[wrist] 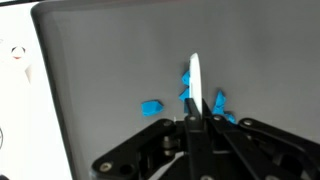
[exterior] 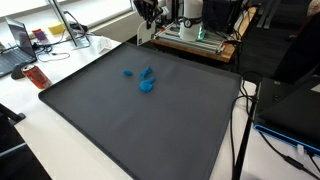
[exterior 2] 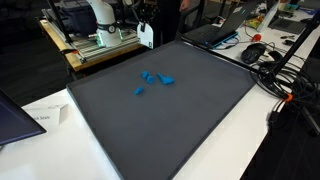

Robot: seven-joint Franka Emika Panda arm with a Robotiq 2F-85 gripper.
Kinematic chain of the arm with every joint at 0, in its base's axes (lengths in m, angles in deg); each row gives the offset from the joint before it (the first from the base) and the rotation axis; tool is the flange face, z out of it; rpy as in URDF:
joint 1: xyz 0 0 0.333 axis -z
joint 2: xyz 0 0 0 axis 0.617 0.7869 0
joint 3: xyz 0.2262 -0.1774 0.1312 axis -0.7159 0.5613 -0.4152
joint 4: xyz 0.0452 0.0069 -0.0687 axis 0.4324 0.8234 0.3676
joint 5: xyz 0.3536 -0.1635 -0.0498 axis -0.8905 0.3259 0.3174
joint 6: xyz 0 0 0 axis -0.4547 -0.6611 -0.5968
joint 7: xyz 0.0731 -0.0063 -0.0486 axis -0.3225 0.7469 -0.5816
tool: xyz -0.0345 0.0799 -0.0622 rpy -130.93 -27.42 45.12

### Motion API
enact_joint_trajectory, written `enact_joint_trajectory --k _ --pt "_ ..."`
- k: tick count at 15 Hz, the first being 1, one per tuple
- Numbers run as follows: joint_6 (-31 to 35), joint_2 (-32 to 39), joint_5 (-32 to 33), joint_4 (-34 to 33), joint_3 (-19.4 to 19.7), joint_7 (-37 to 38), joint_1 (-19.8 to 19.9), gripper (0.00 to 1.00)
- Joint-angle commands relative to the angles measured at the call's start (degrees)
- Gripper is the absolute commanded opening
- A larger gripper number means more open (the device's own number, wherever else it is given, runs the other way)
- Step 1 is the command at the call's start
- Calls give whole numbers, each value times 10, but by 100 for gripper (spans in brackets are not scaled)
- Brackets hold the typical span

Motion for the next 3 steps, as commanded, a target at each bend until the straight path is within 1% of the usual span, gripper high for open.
enact_joint_trajectory --k 1,3 --pt "-68 29 -17 -49 14 -65 -20 1" --pt "-74 36 -13 -58 19 -109 -25 1"
